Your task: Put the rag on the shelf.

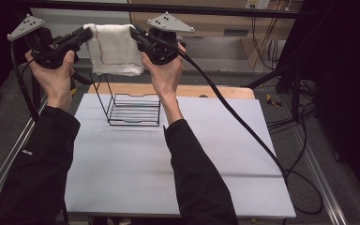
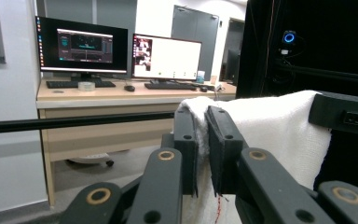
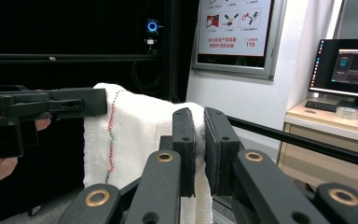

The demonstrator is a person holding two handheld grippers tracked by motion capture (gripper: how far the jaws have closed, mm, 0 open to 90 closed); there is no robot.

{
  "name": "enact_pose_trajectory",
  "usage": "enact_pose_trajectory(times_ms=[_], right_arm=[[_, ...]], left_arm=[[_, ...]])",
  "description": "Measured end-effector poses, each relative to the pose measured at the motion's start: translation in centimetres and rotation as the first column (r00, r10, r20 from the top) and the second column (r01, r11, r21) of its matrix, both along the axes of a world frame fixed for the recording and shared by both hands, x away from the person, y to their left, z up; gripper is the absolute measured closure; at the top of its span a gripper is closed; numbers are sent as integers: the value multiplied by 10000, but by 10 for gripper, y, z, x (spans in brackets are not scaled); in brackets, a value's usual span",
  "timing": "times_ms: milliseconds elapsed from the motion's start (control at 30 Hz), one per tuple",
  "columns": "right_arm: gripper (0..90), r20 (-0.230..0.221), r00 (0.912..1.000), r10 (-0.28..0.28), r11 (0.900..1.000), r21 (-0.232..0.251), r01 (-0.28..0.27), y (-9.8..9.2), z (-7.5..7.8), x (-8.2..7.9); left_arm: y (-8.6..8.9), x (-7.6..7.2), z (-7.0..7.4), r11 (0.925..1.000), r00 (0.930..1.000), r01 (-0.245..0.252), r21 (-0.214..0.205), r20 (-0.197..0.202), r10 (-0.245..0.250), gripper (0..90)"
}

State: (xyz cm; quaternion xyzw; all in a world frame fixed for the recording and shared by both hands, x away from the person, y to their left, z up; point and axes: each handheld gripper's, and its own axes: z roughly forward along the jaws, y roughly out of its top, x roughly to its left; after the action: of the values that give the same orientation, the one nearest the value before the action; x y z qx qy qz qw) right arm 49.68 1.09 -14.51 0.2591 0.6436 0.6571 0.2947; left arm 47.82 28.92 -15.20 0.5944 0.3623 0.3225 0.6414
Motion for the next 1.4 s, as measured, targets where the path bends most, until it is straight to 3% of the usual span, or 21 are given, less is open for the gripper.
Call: enact_pose_trajectory(times_ms=[467, 867, 1400], right_arm=[[839, -372, 9992, -140, 9999, 0, 140, 1, -3, 27], [839, -590, 9982, -118, 9999, -83, 114, 7, -14, 39], [839, -962, 9948, -333, 9976, -637, 272, 9, -33, 52]], left_arm=[[-2, 29, -4, 10000, 9996, -47, 88, -273, 49, 826], [3, 43, -16, 9998, 9985, -168, 82, -515, 172, 826], [4, 54, -39, 9986, 9957, -64, 526, -923, 113, 826]])
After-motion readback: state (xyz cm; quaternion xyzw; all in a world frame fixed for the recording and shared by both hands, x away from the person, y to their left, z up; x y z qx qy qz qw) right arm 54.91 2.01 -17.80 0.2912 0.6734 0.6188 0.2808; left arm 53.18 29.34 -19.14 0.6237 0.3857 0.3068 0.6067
